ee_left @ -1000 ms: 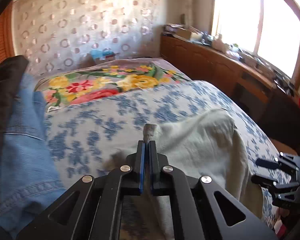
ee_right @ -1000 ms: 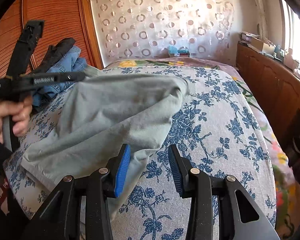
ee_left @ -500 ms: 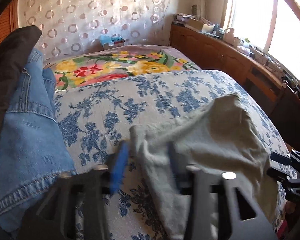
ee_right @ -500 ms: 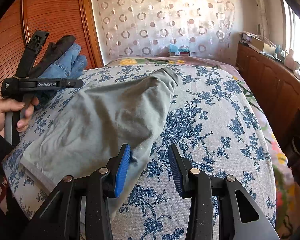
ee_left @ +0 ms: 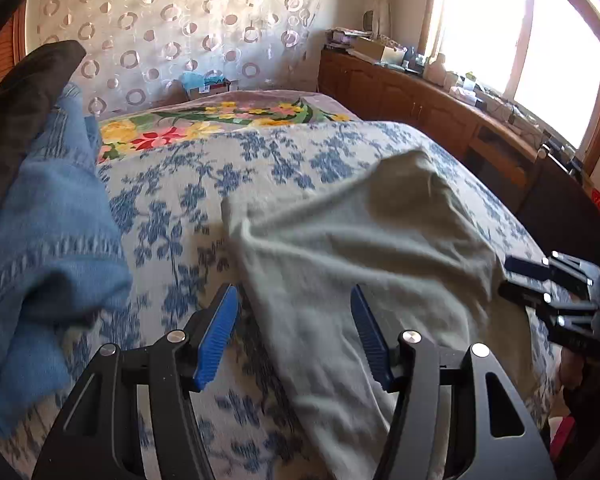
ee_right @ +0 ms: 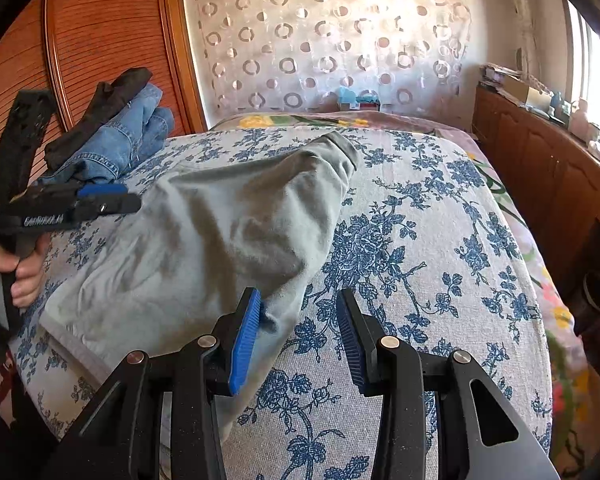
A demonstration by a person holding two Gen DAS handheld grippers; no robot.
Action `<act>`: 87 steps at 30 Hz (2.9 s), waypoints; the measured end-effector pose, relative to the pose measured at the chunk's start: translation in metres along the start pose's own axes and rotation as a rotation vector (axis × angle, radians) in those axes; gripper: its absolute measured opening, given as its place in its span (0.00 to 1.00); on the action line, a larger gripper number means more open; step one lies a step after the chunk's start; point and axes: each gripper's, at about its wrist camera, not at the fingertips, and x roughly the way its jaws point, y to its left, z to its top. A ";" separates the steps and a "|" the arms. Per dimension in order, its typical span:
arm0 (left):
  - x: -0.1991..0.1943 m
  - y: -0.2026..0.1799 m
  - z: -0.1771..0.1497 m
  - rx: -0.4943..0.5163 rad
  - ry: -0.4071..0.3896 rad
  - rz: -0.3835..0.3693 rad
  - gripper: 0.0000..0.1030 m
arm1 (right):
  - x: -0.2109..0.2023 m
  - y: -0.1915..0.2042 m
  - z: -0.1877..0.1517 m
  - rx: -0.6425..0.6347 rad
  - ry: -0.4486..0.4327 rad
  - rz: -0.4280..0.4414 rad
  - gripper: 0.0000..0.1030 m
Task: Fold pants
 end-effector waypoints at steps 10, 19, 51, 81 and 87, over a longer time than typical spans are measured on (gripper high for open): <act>-0.015 -0.020 -0.027 0.030 0.043 0.054 0.58 | 0.001 -0.001 0.000 0.000 0.002 -0.002 0.40; -0.005 -0.021 -0.041 0.029 0.082 0.049 0.59 | 0.003 0.000 0.000 -0.003 0.007 -0.003 0.40; -0.004 -0.030 -0.048 0.063 0.060 0.045 0.80 | -0.059 0.040 -0.046 -0.159 0.103 0.046 0.39; -0.005 -0.030 -0.048 0.058 0.058 0.045 0.80 | -0.076 0.039 -0.037 -0.091 0.036 0.071 0.07; -0.004 -0.029 -0.047 0.059 0.059 0.045 0.81 | -0.082 0.035 -0.051 -0.087 0.083 0.094 0.06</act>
